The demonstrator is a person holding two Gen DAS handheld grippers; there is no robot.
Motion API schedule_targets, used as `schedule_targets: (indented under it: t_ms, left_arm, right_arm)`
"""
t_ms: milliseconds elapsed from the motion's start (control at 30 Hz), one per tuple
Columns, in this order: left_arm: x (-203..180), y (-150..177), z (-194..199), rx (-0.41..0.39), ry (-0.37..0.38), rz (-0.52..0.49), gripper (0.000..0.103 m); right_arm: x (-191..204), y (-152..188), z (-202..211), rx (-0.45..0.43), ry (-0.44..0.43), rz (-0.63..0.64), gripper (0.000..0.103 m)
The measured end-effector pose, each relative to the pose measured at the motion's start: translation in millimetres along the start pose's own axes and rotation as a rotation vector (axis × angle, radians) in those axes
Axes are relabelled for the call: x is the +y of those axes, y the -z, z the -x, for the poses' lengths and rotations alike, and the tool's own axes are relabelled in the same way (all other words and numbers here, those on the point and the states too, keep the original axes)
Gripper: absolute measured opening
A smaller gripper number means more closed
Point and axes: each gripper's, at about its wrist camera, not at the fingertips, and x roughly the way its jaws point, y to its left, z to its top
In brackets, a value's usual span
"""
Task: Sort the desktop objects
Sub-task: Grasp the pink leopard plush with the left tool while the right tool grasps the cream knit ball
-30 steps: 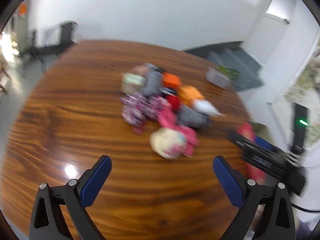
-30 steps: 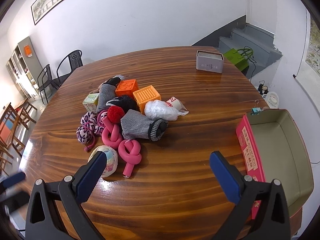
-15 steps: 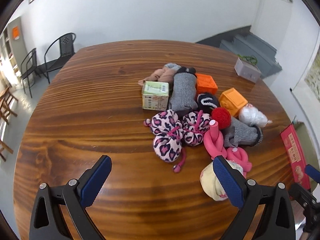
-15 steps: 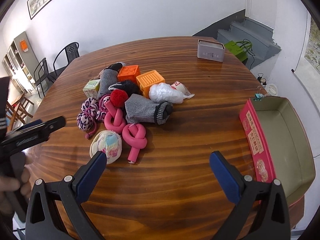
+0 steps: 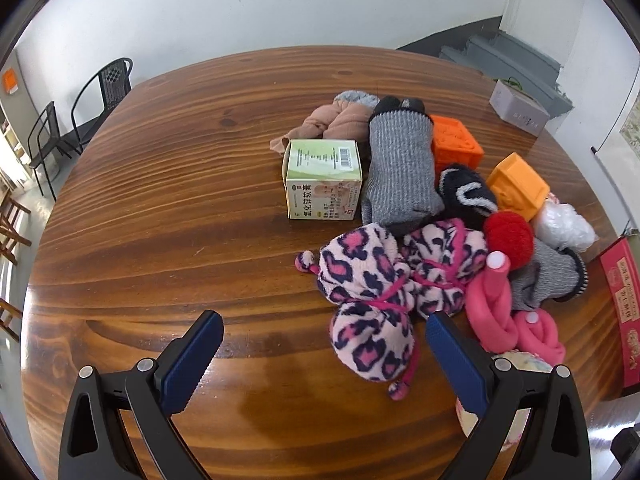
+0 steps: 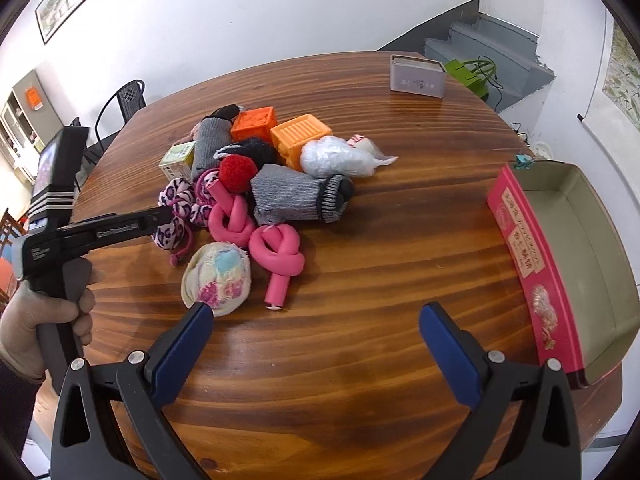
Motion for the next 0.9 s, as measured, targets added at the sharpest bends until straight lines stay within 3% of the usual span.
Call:
schedule_targets:
  t_ms: [233,333,367,500,900]
  left_arm:
    - [1,-3,-18,0.029,0.02,-0.003,0.102]
    - [7,-5,-28,0.061,0.031,0.004,0.08]
    - [9,-4,-28,0.064,0.028,0.003,0.067]
    - [22,-2,-26,0.073,0.033,0.023,0.042]
    - [63,20,3,0.042,0.005,0.11,0.041]
  right_arm:
    - [17,-5,-10,0.009,-0.019,0.01,0.103]
    - [21,-6,-14,0.02,-0.026,0.013,0.103]
    - [22,-6,-15,0.022,-0.028,0.015,0.103]
    - [29,-8,-18,0.027,-0.04,0.032,0.103]
    - [62,-18,-52,0.032,-0.082,0.121,0.103]
